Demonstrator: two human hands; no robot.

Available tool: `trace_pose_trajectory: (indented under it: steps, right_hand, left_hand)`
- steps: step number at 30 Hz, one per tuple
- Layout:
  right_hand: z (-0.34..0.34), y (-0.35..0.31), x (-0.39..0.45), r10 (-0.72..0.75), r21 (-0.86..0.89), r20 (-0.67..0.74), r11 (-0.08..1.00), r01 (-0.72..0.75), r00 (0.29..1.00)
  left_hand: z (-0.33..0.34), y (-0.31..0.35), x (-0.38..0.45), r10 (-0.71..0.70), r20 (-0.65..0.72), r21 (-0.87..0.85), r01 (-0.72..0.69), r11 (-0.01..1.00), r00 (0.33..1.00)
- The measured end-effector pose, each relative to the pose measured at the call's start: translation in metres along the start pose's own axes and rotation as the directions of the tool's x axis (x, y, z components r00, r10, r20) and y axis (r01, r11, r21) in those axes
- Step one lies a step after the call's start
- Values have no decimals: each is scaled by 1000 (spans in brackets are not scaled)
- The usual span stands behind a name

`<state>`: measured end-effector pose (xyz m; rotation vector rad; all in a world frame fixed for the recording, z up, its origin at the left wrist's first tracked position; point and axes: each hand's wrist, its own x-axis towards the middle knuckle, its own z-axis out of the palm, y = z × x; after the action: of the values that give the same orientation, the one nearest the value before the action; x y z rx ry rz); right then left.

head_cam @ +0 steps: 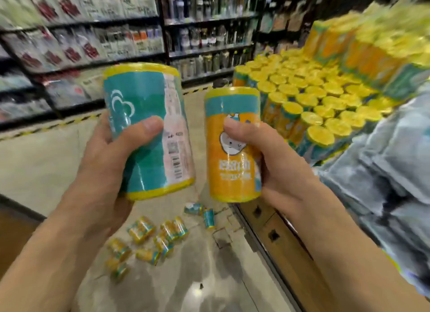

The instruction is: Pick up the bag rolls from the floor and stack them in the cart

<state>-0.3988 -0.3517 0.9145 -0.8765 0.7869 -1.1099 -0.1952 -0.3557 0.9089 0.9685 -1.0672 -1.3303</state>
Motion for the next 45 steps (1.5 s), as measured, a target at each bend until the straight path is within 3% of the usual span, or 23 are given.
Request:
trace_pose_trajectory:
  steps: [6,15,21,25,31,37,41,45]
  right_hand:
    - [16,-72,-43,-107,24,-13,994,107,994]
    - [2,-118,-89,-229,-77,-96,972,222,969]
    - [9,-120,-118,-361,-132,-257,932,338,896]
    - [30,-112,-149,-421,-162,-375,907,389,826]
    - [73,-86,-219,-515,-287,-610,852,438,602]
    - [127,-49,-314,-537,-402,-800,811,426,268]
    - [167,-22,-380,-501,-444,-865,787,429,25]
    - [203,6,-449,-462,-485,-873,782,391,-159]
  left_hand:
    - [45,70,-17,98,76,-18,-97,995,992]
    - [95,94,-29,132,232,-70,-119,990,964]
    - [109,103,-29,123,378,-85,-98,992,918]
    - [111,109,-31,106,514,-126,-47,991,851]
    - [128,111,-51,80,746,-128,24,991,661]
    - [154,102,-115,5,916,-79,168,983,400]
    - [171,95,-179,-14,969,-48,245,968,248]
    - [188,90,-249,-38,997,14,292,956,75]
